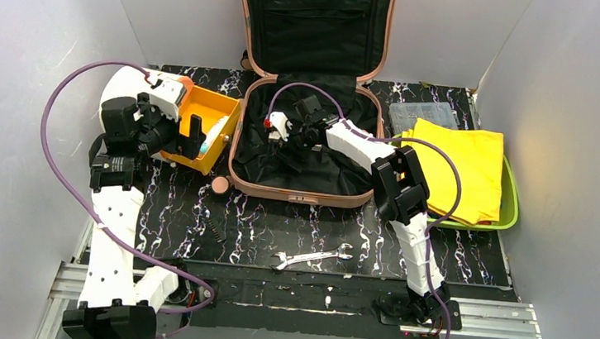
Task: Open, take out, and arrange the luggage
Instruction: Place the makeup in the drawer, then pick up the makeup from the center of the board.
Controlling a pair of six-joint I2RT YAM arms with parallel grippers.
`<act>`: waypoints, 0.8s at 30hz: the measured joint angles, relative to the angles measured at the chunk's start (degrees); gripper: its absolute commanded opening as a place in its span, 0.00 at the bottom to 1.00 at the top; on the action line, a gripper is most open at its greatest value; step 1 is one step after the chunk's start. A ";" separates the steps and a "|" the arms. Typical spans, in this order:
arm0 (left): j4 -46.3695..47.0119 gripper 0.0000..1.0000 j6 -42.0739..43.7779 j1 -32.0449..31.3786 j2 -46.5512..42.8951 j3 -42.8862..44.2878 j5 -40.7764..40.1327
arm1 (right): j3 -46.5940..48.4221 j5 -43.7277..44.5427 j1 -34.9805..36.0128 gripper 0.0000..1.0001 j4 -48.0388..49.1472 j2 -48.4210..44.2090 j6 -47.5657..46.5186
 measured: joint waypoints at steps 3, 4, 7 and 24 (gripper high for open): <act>0.00 0.98 -0.13 0.02 -0.87 -0.52 0.04 | 0.63 -0.28 0.07 0.98 -0.72 0.00 -0.57; 0.02 0.98 -0.17 0.02 -1.05 -0.63 0.07 | 0.74 -0.50 0.04 0.98 -0.79 -0.02 -0.74; 0.13 0.98 -0.37 0.22 -1.46 -1.16 0.22 | 1.03 -0.83 0.02 0.98 -0.92 -0.13 -1.73; 0.66 0.98 -1.36 1.18 -2.75 -3.08 1.97 | 6.49 0.02 -1.51 0.99 -3.26 -0.39 -8.44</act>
